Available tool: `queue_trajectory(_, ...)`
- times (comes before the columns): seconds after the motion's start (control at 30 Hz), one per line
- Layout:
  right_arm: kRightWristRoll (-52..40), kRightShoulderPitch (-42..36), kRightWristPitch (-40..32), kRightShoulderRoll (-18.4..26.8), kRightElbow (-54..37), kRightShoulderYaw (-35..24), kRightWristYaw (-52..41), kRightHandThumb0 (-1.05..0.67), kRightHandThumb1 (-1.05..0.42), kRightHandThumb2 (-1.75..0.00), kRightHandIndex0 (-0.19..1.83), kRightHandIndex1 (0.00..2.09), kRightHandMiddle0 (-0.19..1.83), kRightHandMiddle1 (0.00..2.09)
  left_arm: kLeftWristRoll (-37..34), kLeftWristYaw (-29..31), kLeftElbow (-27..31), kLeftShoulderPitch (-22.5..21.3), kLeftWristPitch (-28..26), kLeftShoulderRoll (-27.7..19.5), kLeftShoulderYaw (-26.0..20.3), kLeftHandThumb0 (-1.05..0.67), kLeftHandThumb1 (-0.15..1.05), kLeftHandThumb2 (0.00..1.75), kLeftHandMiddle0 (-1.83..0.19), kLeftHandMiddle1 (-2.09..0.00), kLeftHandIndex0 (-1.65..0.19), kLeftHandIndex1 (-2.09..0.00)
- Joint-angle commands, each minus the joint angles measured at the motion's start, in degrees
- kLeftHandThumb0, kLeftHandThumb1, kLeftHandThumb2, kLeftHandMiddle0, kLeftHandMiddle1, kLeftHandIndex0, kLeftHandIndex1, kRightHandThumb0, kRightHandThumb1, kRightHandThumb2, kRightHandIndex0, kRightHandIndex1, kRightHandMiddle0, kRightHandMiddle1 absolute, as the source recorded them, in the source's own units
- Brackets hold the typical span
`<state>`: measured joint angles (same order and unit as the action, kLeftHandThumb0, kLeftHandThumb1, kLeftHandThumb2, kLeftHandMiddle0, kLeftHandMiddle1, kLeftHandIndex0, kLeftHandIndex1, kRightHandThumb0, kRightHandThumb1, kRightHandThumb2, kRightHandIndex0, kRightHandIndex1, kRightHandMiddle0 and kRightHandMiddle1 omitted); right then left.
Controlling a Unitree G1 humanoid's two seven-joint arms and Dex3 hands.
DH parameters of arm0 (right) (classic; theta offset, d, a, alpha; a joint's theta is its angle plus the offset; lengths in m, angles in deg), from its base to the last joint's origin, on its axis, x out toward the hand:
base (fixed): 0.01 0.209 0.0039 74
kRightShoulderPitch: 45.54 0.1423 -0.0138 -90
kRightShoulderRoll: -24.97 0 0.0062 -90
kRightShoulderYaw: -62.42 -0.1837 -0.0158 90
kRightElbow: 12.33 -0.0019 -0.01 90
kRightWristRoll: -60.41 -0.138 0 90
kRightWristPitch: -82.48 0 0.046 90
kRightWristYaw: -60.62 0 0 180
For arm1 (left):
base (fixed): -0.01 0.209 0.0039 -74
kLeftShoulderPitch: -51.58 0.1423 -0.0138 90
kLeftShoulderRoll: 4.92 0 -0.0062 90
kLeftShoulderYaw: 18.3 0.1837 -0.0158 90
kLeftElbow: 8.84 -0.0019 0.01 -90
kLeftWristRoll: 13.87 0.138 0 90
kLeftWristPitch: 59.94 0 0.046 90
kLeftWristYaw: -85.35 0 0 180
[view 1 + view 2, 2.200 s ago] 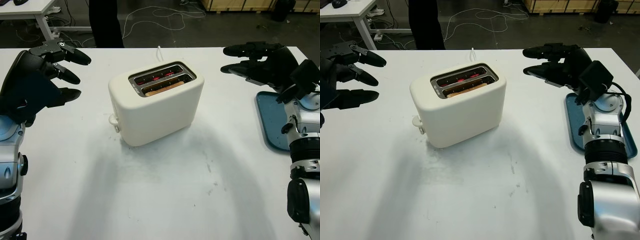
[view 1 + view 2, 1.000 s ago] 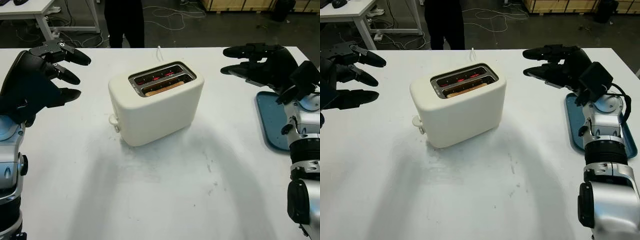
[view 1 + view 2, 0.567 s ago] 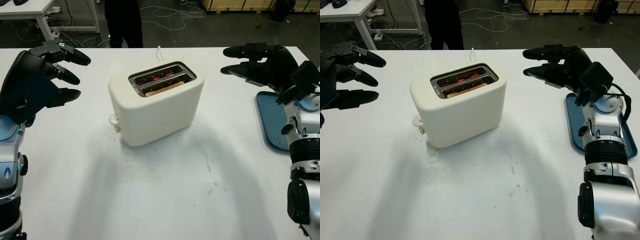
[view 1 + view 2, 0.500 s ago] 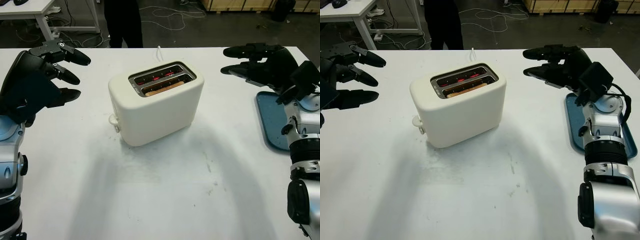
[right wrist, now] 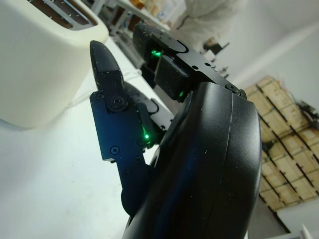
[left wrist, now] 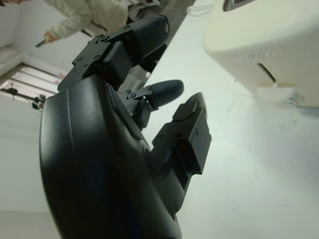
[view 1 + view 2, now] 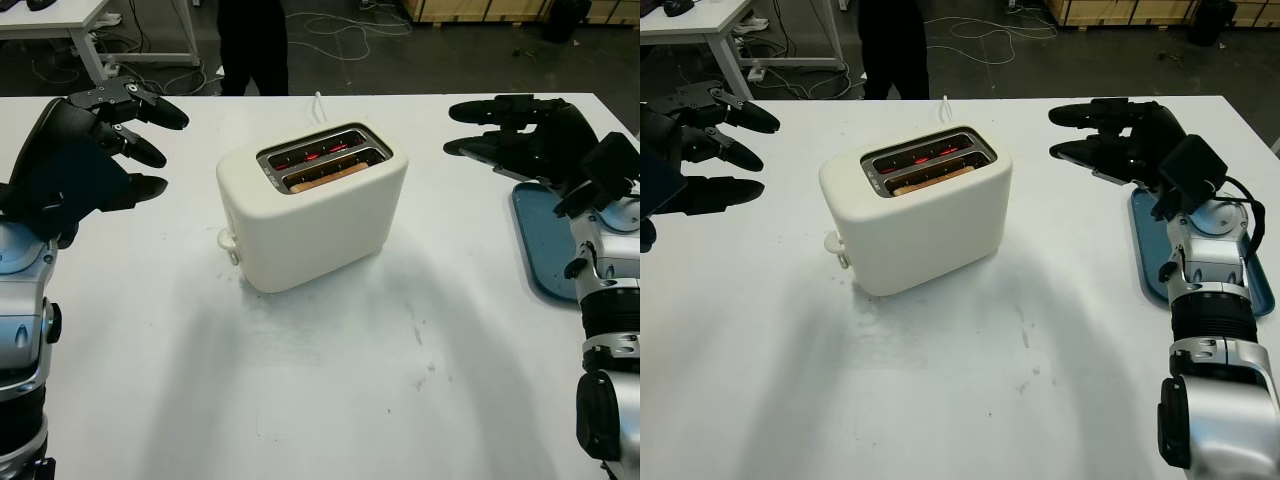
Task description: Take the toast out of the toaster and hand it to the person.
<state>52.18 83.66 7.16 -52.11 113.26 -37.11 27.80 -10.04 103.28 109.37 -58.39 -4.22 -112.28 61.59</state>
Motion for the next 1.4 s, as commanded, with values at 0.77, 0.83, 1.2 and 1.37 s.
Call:
queue_trajectory(0.77,-0.1,0.5,-2.1,0.1,-0.8,-0.1,0.4,-0.44,-0.85,0.00,1.06,0.00,0.94,0.00,-0.3,-0.1,-0.3,0.1,2.0,0.0,-0.3,0.54,0.92,0.14,-0.51,-1.33,-0.49,-1.03)
queue_trajectory(0.83,-0.1,0.6,-2.1,0.0,-0.6,0.0,0.3,-0.43,-0.85,0.00,1.04,0.00,0.93,0.00,0.0,-0.2,-0.1,0.1,1.4,-0.1,-0.1,0.53,0.92,0.14,-0.51,-1.33,-0.48,-1.03)
queue_trajectory(1.2,0.0,0.4,-1.9,0.2,-0.8,0.0,0.3,-0.44,-0.85,0.00,1.05,0.00,0.93,0.00,-0.2,-0.1,-1.1,-0.4,2.1,0.2,0.3,0.51,0.92,0.13,-0.51,-1.34,-0.48,-1.04)
queue_trajectory(1.37,0.1,0.5,-1.6,0.2,-0.6,0.0,0.3,-0.44,-0.85,0.00,1.05,0.00,0.93,0.00,-0.3,0.0,-1.3,-0.2,2.9,0.1,0.1,0.51,0.92,0.13,-0.51,-1.34,-0.48,-1.05)
